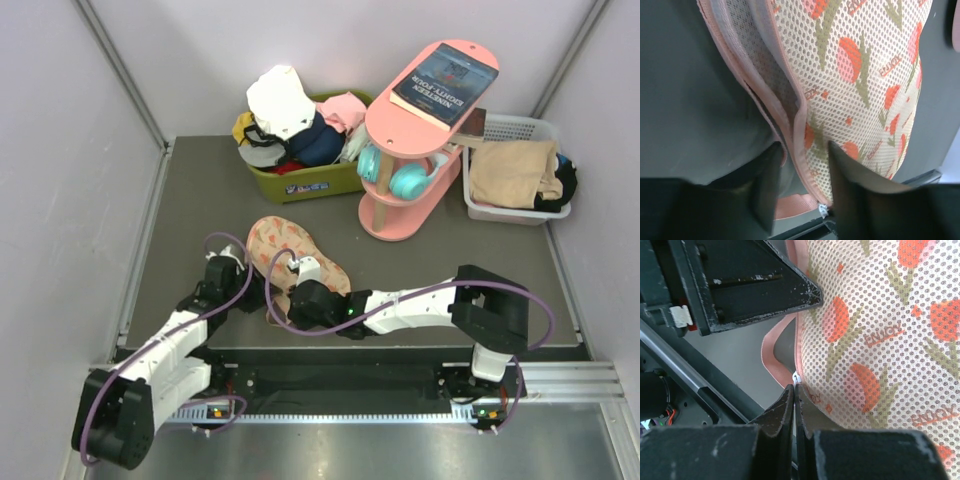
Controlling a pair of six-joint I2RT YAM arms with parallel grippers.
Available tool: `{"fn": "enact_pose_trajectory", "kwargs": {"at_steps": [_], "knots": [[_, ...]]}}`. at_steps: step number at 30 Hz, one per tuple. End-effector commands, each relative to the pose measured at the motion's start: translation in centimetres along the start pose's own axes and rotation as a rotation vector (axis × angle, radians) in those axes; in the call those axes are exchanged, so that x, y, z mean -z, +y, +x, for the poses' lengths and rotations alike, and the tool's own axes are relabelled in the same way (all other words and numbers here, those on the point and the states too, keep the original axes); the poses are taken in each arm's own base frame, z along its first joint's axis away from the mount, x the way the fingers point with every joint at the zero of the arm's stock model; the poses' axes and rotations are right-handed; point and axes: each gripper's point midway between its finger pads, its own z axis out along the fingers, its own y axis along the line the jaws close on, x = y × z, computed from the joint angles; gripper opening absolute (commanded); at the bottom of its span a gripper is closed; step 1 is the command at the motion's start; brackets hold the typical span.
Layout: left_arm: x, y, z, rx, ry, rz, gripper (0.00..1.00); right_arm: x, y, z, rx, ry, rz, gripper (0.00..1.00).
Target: Unzip the laundry bag and remove the bra
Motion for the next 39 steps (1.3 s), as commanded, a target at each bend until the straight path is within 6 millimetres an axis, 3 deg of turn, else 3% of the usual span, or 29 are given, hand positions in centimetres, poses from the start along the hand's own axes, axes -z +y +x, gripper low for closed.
{"fn": "enact_pose_trajectory", "kwargs": {"at_steps": [1, 6, 11, 18, 25, 39], "knots": [[-0.5, -1.3, -0.4, 0.001, -0.018, 0.072, 0.40, 0.2, 2.7, -2.0, -0.006, -0.056, -0.064, 0.00], [-0.8, -1.5, -0.7, -0.003, -0.023, 0.073, 0.12, 0.2, 2.4, -1.8, -0.007, -0.050, -0.059, 0.00], [-1.1, -1.5, -1.0, -0.020, -0.023, 0.065, 0.00, 0.4, 1.8, -1.2, -0.005, -0.036, -0.046, 0.00], [-1.2, -1.1, -1.5, -0.049, -0.035, 0.027, 0.00, 1.7, -0.6, -0.1, -0.026, -0.030, 0.015, 0.00], [-1.3, -0.8, -1.8, -0.063, -0.045, 0.009, 0.00, 3.7, -4.9, 1.1, -0.024, -0.031, 0.155, 0.00], [-1.0, -0.5, -2.4, -0.082, -0.060, -0.022, 0.00, 6.6, -11.3, -0.9, -0.039, -0.097, 0.320, 0.00]]}}
